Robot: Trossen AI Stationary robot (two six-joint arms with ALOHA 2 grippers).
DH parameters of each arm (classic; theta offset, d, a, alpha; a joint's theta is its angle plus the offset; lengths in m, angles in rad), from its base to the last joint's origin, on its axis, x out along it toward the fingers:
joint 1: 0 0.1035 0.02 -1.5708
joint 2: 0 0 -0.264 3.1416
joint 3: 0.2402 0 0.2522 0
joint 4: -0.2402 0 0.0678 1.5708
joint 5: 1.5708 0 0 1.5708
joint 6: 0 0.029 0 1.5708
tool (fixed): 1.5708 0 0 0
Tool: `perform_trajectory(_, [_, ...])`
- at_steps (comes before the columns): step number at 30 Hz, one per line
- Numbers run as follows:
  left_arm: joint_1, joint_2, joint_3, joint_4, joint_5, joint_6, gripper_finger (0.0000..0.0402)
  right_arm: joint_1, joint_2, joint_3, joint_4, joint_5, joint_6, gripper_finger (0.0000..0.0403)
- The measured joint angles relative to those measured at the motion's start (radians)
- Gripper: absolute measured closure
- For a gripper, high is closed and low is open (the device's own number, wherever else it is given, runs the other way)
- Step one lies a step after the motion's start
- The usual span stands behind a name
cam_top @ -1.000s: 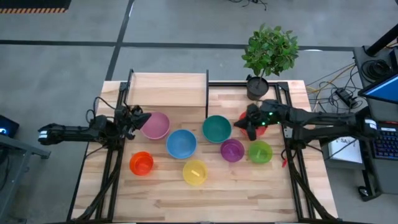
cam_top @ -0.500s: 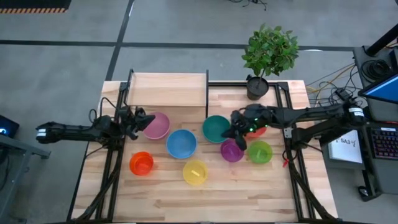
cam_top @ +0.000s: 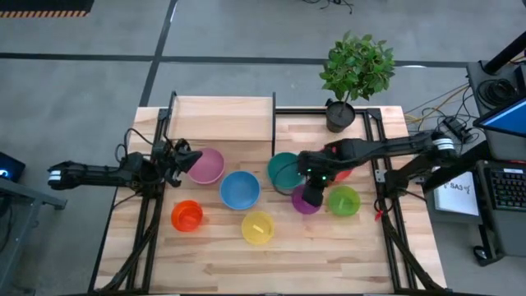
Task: Place and stack bowls onto a shelf
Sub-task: Put the purple bowl on the shelf
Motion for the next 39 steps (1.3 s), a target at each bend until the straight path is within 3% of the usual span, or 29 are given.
perform_trajectory(6, [0.002, -0.014, 0.000, 0.002, -0.092, 0.052, 0.0402, 0.007, 0.074, 0.038, -0.051, -0.001, -0.014, 0.0394])
perform_trajectory(10, [0.002, -0.035, 0.000, 0.063, -0.200, 0.181, 0.0402, 0.006, 0.122, 0.047, -0.052, -0.008, -0.007, 0.0394])
perform_trajectory(15, [0.001, -0.059, 0.000, 0.076, -0.224, 0.313, 0.0402, 0.006, 0.182, 0.049, -0.052, -0.021, 0.016, 0.0394])
perform_trajectory(20, [0.001, -0.061, 0.000, 0.074, -0.225, 0.345, 0.0402, 0.015, 0.227, 0.049, -0.044, -0.244, 0.037, 0.0394])
perform_trajectory(25, [0.001, -0.060, 0.000, 0.070, -0.227, 0.369, 0.0402, 0.067, 0.250, 0.049, -0.038, -0.263, 0.058, 0.0394])
perform_trajectory(32, [0.001, -0.048, 0.000, 0.061, -0.227, 0.375, 0.0402, 0.218, 0.237, 0.049, -0.019, -0.097, 0.079, 0.0394])
perform_trajectory(39, [0.001, -0.048, 0.000, 0.054, -0.227, 0.374, 0.0402, 0.376, 0.176, 0.043, 0.121, 0.257, 0.056, 0.0394])
